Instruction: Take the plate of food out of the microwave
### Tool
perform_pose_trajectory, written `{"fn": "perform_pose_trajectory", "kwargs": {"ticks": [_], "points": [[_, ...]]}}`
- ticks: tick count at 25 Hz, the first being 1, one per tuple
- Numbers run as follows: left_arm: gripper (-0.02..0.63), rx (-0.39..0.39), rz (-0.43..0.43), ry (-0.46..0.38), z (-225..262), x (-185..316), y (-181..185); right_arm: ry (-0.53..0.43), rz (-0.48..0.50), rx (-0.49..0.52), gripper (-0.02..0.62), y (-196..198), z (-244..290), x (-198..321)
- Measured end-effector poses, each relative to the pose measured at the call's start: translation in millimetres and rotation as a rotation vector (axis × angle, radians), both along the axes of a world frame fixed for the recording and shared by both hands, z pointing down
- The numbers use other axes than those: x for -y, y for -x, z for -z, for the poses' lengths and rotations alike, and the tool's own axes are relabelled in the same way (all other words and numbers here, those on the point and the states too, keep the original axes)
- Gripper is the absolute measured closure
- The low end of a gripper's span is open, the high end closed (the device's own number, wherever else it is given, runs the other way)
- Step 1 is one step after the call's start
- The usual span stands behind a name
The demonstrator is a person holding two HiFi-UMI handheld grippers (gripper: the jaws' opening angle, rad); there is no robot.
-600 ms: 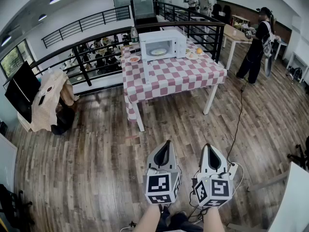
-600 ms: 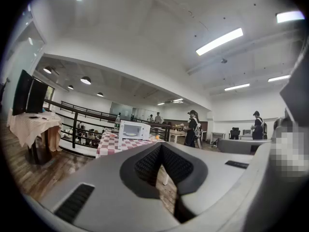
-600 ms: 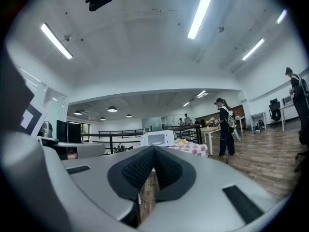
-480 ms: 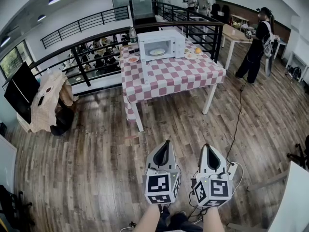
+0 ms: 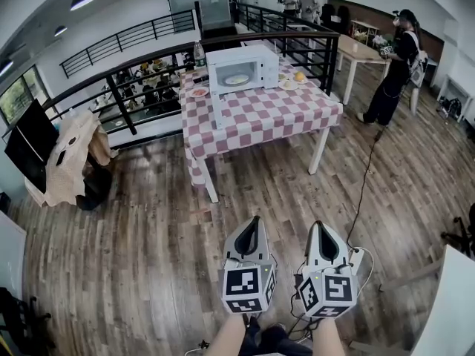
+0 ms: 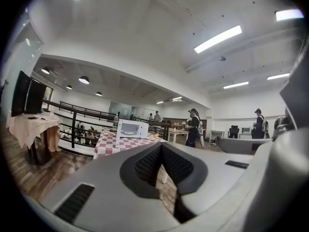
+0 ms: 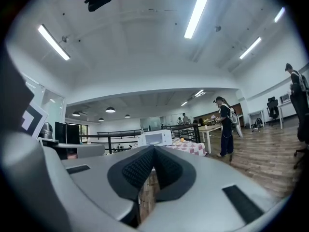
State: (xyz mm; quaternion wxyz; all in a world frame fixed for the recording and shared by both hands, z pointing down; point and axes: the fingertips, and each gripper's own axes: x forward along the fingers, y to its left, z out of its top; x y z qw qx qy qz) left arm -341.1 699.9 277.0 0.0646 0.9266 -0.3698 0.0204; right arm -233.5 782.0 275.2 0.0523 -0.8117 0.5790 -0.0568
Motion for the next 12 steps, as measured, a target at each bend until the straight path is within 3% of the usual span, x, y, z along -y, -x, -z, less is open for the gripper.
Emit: {"fn": "perform_pose_trajectory", "kwargs": {"ticks": [12], "points": [[0.592,0.027,0.036,-0.018,0,-21,-19,0.003,-0.011,0.018,0.600,-42,-6,-32]]}}
